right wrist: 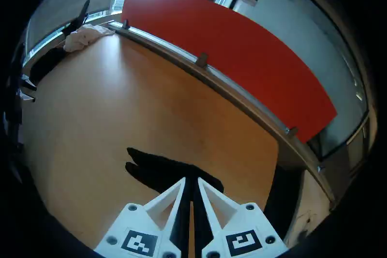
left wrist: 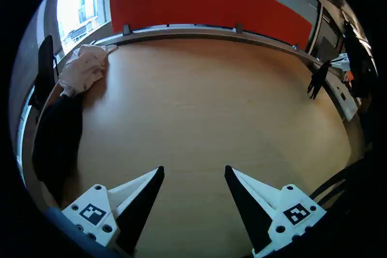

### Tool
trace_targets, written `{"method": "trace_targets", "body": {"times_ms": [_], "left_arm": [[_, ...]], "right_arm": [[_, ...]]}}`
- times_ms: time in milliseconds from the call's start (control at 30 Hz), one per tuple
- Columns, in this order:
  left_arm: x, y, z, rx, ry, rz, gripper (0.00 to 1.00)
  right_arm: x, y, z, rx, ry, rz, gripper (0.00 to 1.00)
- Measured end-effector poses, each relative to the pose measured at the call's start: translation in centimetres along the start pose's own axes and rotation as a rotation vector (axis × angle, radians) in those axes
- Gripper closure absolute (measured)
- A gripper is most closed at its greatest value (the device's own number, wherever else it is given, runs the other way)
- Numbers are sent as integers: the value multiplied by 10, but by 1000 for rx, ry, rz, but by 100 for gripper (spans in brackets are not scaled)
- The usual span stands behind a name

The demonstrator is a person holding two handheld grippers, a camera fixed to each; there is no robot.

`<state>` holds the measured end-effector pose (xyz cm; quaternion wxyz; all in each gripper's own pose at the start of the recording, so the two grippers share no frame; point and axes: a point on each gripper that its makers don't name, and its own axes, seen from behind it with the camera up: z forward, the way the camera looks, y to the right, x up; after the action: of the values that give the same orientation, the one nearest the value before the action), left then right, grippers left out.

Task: Fold towel

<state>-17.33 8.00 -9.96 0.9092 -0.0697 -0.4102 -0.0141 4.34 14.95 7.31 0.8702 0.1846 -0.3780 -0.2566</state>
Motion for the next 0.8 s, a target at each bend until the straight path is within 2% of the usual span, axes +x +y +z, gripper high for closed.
{"method": "trace_targets", "body": {"times_ms": [500, 800], "left_arm": [[1, -4, -3, 14, 5, -11, 7], [3, -2, -3, 11, 8, -7, 7]], "right_arm": [[-7, 5, 4, 1, -26, -4, 96], [-31, -4, -3, 10, -46, 6, 96]]}}
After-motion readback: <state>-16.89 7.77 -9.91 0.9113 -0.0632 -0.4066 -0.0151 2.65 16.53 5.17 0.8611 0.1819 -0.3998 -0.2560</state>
